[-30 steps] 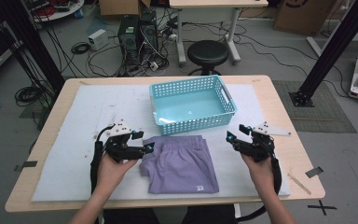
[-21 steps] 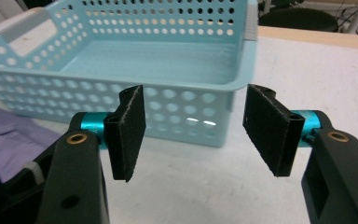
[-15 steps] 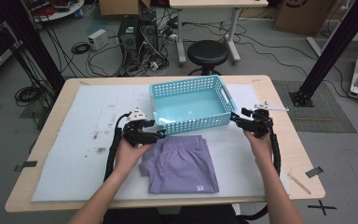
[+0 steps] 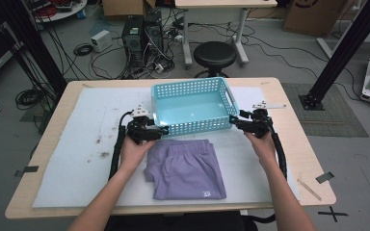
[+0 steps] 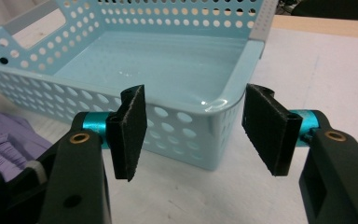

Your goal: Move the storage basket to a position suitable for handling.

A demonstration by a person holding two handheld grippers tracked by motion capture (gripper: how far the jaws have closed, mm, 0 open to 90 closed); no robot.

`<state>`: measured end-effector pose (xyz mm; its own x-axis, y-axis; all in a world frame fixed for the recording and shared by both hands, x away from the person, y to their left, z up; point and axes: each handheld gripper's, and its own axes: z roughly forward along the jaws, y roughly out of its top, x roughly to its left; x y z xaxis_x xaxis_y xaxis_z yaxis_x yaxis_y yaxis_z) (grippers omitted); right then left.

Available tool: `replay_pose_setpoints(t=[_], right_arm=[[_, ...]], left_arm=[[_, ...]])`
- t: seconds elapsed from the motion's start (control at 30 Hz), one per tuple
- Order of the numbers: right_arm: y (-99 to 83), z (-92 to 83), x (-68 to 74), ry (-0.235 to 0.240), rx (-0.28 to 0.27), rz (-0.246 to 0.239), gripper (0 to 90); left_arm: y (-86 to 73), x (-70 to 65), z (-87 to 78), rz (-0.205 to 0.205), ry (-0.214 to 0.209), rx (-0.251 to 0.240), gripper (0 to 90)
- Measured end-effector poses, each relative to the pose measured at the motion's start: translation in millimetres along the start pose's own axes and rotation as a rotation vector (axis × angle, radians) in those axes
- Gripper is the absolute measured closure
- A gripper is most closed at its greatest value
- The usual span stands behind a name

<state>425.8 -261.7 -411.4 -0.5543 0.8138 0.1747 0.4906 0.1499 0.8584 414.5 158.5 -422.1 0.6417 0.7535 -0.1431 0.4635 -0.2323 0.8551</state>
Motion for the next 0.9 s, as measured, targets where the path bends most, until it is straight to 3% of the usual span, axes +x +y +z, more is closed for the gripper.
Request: replay_pose_setpoints(t=[0.1, 0.2, 0.27, 0.37, 0.63, 0.73, 0.83, 0.9], right_arm=[[2.6, 2.1, 10.7, 0.012, -0.001, -0.023, 41.3], [3.9, 5.8, 22.0, 0.014, 0.006, -0.051, 40.3], [4.4, 8.1, 26.9, 0.027, 0.008, -0.057, 40.3], [4.8, 10.7, 32.7, 0.007, 0.010, -0.077, 40.2], [2.0, 18.0, 33.2, -0.010, 0.036, -0.072, 34.2], [-0.6, 24.4, 32.2, 0.020, 0.053, -0.076, 36.7], [-2.4, 30.1, 38.2, -0.016, 0.068, -0.120, 36.4], [-2.8, 31.0, 37.7, -0.011, 0.070, -0.114, 38.3]], left_arm=[[-0.9, 6.9, -6.8, 0.012, 0.030, -0.011, 37.9], [-1.1, 12.8, -14.0, 0.007, 0.031, -0.035, 39.2], [-2.3, 16.0, -17.0, -0.002, 0.038, -0.032, 39.0], [-4.2, 19.9, -18.8, -0.005, 0.031, -0.027, 40.5], [-7.5, 26.0, -16.4, -0.004, 0.023, -0.030, 36.5], [-8.5, 26.4, -13.7, -0.003, 0.021, -0.029, 36.1], [-9.0, 28.4, -13.3, 0.000, 0.011, -0.036, 36.5], [-8.7, 28.6, -14.1, 0.004, 0.009, -0.036, 38.7]])
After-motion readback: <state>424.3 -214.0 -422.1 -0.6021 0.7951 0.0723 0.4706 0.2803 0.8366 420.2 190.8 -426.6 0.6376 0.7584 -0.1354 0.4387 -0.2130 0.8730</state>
